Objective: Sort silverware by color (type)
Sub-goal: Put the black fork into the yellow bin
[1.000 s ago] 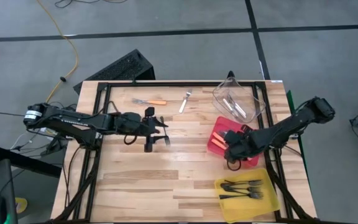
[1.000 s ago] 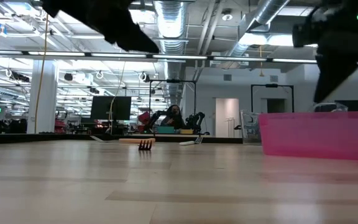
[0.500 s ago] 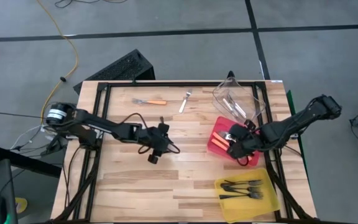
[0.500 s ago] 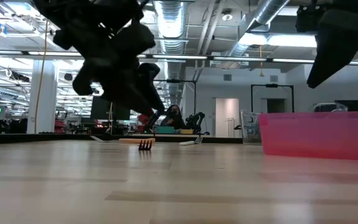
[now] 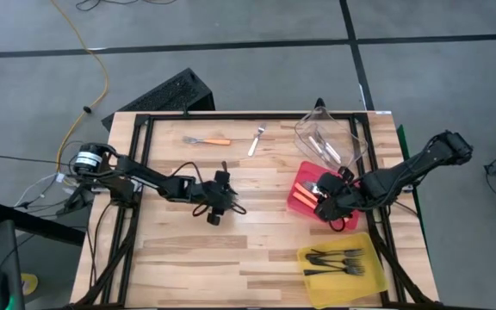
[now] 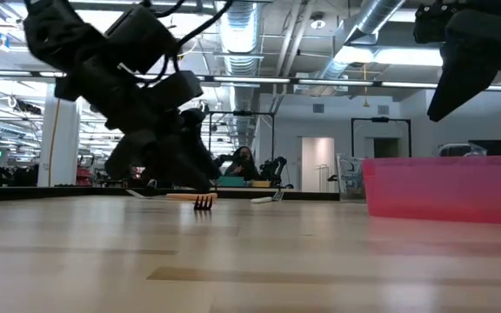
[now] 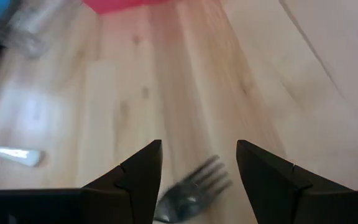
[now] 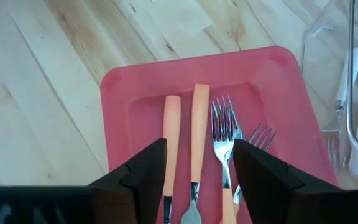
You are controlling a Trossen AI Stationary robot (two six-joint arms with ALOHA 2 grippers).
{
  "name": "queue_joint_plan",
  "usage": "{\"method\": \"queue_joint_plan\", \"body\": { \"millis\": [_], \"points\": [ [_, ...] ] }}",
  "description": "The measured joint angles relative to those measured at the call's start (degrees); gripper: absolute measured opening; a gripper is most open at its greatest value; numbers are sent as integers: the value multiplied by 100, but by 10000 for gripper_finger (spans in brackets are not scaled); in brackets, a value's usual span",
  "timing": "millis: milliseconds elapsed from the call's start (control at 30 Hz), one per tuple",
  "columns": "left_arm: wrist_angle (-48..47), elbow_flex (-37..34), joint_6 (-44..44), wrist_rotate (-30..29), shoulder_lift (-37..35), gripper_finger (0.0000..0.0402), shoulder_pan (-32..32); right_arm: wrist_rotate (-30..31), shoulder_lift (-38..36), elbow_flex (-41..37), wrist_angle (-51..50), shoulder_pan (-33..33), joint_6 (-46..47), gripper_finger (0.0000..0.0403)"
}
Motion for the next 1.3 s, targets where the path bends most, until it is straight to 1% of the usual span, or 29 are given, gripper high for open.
{"method": "queue_joint_plan", "body": {
  "millis": [67,200,300,467,567,667,800,967,1067,1133,1200,1300],
  "points": [
    [397,-202,5,-66,-6,192,-34,0,0,0,0,0,0,209],
    [843,-426,-21,-240,40,192,-152,0,0,0,7,-2,6,209],
    [842,-471,-57,-295,41,192,-211,1,0,0,25,-2,15,209],
    [898,-477,-124,-564,74,192,-265,2,0,0,73,-2,15,209],
    [1117,-479,-127,-593,335,192,-259,0,2,-2,87,-2,41,209],
    [1559,-464,-197,-606,745,192,-284,-2,1,-1,87,-2,45,209],
    [1825,-452,-489,-1143,1038,192,-337,-16,2,-2,92,-2,50,209],
    [1688,-451,-887,-1421,1139,190,-343,-20,0,-2,83,-2,52,209],
    [1492,-449,-1097,-1539,1139,170,-345,-20,0,-2,81,-4,50,209],
    [1444,-449,-1176,-1530,1139,146,-345,-17,0,-2,80,-4,50,209],
    [1422,-451,-1243,-1487,1141,115,-343,-17,0,-2,82,-4,50,209],
    [1404,-461,-1374,-1554,1148,54,-342,-17,0,-2,85,-2,48,209]
  ]
}}
